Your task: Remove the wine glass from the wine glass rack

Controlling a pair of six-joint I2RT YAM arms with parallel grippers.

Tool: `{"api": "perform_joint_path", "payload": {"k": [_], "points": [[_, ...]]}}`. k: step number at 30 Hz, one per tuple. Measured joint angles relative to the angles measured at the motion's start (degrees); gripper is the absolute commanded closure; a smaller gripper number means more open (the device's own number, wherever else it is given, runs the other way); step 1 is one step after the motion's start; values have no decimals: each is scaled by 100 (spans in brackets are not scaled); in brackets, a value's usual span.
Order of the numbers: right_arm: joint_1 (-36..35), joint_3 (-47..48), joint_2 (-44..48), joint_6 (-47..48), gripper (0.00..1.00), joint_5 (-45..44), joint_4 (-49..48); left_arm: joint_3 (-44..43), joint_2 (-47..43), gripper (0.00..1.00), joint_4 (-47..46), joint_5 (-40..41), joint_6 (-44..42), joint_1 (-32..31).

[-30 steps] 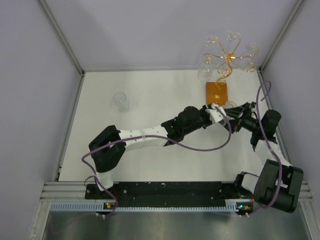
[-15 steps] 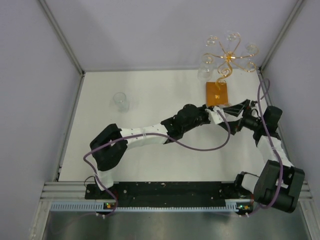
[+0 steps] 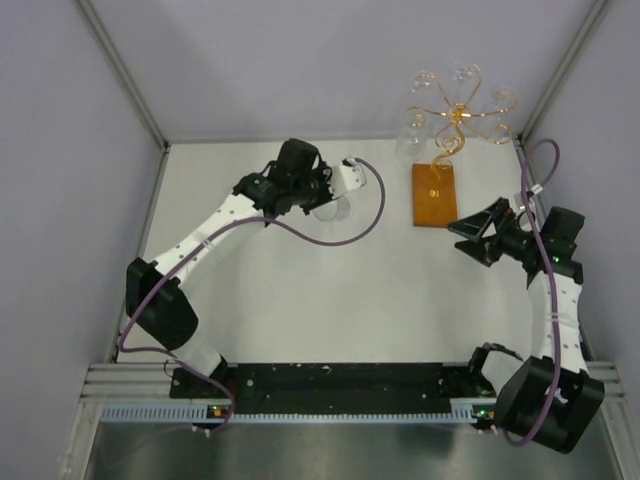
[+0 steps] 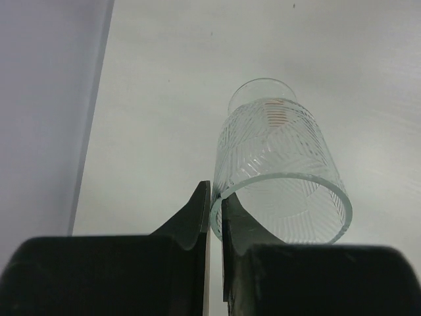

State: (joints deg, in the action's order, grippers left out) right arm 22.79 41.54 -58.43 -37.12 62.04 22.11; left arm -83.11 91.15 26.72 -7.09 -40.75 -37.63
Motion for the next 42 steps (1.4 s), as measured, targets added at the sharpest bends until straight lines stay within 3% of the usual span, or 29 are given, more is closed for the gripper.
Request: {"api": "perform_joint_path", "payload": {"k": [6,13,20,29,33,36,38,42], "points": [[0,94,409,680,1,-337,341,-2273,1174,100,2415,-122,-31,719],[0,96,411,1097,1,-549,621,-3464,2516,100,3901,96,33,1255],[0,170,442,1377,1,-549,807,-4321,3521,100,4520,455,33,1462],[37,170,522,1475,1,-544,883,-4452,3814,100,4677,566,-46,1829],[46,170,505,1512,1,-542,892,-4465,3899,75,4697,535,-57,1978],[61,170,498,1517,1,-540,905,-4465,3899,49,4653,542,24,2037],[61,173,479,1526,1,-540,914,-4459,3899,40,4542,549,68,2046],[61,177,435,1521,1,-538,933,-4356,3823,34,4210,542,205,2044]]}}
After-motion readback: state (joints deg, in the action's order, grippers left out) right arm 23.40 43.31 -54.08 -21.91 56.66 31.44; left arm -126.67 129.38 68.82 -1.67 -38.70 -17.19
